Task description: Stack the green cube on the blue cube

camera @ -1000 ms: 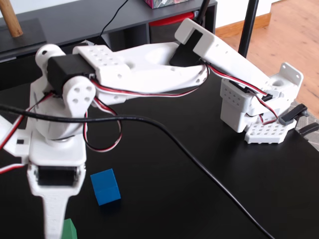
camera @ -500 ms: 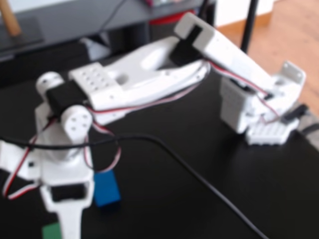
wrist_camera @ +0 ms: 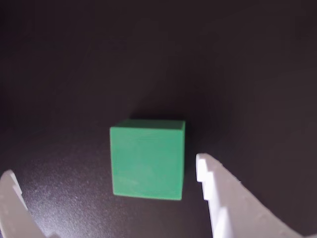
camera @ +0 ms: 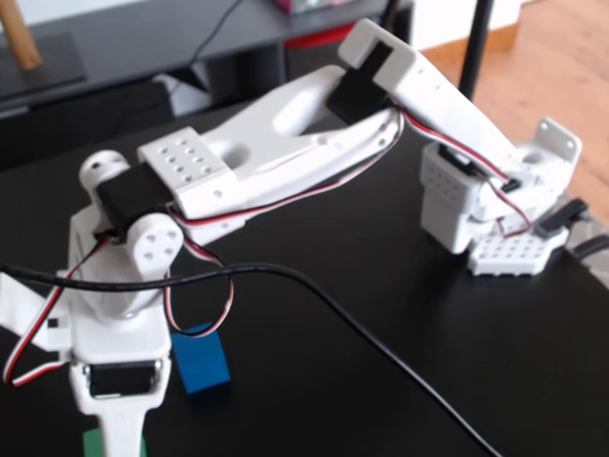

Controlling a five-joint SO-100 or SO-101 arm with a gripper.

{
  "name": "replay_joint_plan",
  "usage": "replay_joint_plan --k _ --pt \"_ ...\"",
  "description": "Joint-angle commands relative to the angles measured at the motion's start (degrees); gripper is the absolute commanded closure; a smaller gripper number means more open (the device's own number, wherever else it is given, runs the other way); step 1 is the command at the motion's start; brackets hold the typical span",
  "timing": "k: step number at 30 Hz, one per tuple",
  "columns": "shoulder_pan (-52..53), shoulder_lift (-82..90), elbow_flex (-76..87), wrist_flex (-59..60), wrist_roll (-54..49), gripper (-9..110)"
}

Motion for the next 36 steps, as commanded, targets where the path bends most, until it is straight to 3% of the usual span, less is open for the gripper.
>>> replay_joint_plan --k 1,16,36 --pt "0.9 2.4 -2.0 -2.0 -0.4 55" --pt "1.4 -2.1 -3.1 -4.4 -0.3 59" --pt "0.9 -0.4 -1.1 -2.9 -1.0 80"
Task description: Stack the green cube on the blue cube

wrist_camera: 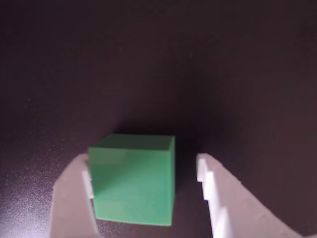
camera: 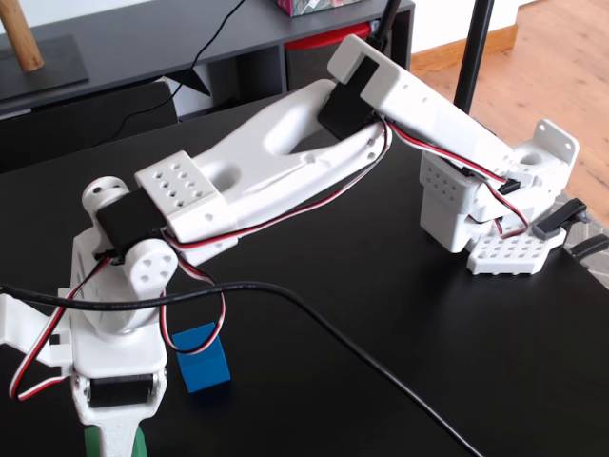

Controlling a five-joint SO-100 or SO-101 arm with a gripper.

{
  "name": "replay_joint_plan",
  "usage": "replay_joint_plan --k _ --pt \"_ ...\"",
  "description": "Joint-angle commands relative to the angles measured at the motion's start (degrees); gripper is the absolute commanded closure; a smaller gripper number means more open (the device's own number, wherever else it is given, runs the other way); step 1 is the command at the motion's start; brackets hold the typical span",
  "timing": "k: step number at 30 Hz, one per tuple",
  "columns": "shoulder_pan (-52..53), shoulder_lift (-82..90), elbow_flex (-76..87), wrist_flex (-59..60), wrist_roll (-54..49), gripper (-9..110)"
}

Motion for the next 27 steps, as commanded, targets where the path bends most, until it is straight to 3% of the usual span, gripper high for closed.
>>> replay_joint_plan --k 1,18,27 --pt "-0.3 3.8 -1.1 0.7 1.1 82" --pt "0.3 6.4 -0.1 1.9 0.4 90" --pt "-0.4 17.0 5.6 3.3 0.8 91"
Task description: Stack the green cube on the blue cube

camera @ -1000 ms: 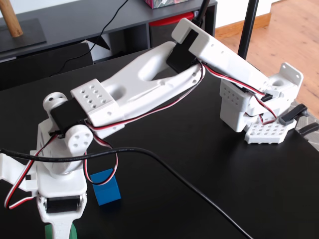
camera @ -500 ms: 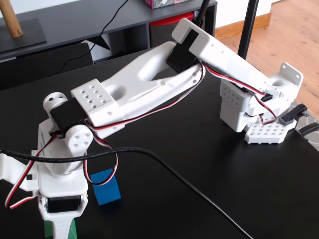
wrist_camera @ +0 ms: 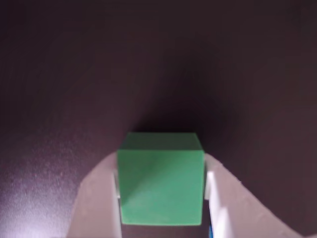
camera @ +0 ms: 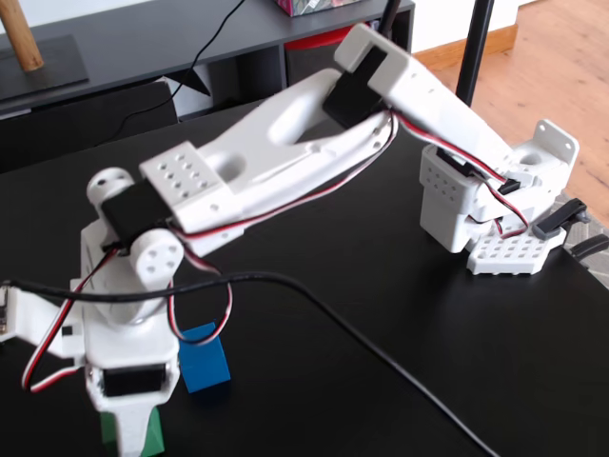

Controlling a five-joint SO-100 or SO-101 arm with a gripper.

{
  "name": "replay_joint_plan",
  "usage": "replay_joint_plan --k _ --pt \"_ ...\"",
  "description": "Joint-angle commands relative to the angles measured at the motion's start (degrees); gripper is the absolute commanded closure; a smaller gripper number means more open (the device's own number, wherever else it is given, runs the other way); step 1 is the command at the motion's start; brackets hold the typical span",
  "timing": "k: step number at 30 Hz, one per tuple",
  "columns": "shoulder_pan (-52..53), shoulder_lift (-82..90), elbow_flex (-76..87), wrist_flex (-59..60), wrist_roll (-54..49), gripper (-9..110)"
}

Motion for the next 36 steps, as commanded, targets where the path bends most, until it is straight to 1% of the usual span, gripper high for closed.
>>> replay_joint_plan --k 1,7,13,20,30,36 --pt "-0.6 13.1 0.3 1.1 -0.2 91" --pt "-1.1 21.7 4.4 3.1 -1.8 91" --pt "0.7 32.3 12.7 4.7 -6.9 91" --pt "4.1 40.8 21.5 2.6 -11.5 91" --pt "8.3 47.2 35.7 -4.3 -16.6 91" --pt "9.3 44.9 37.4 -4.7 -16.3 91"
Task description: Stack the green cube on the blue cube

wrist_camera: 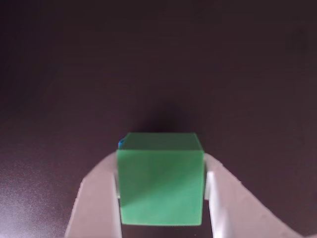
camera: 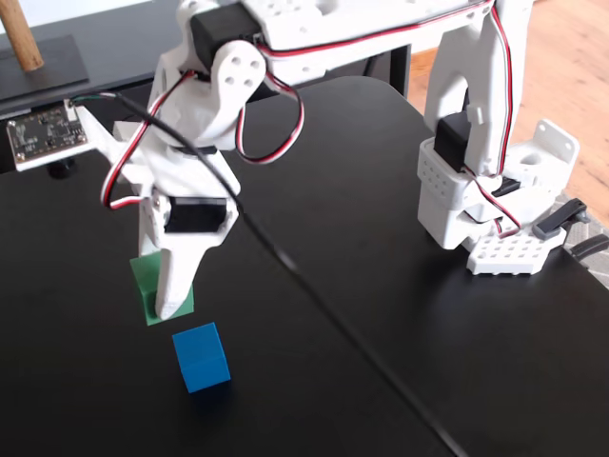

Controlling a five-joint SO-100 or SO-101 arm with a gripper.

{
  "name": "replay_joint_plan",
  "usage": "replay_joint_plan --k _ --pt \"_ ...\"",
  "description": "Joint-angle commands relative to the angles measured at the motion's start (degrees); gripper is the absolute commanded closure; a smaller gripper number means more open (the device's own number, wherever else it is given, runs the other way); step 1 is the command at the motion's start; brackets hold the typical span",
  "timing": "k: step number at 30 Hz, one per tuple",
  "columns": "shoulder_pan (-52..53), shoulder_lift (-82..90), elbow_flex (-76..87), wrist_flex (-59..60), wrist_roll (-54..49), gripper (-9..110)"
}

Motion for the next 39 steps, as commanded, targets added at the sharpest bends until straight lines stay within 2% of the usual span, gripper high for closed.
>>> replay_joint_plan --k 1,16,39 --pt "0.4 3.3 -0.1 -1.5 0.4 91" --pt "-0.6 0.0 9.0 -9.5 3.2 91" --pt "-2.5 -0.5 9.8 -8.8 4.7 91"
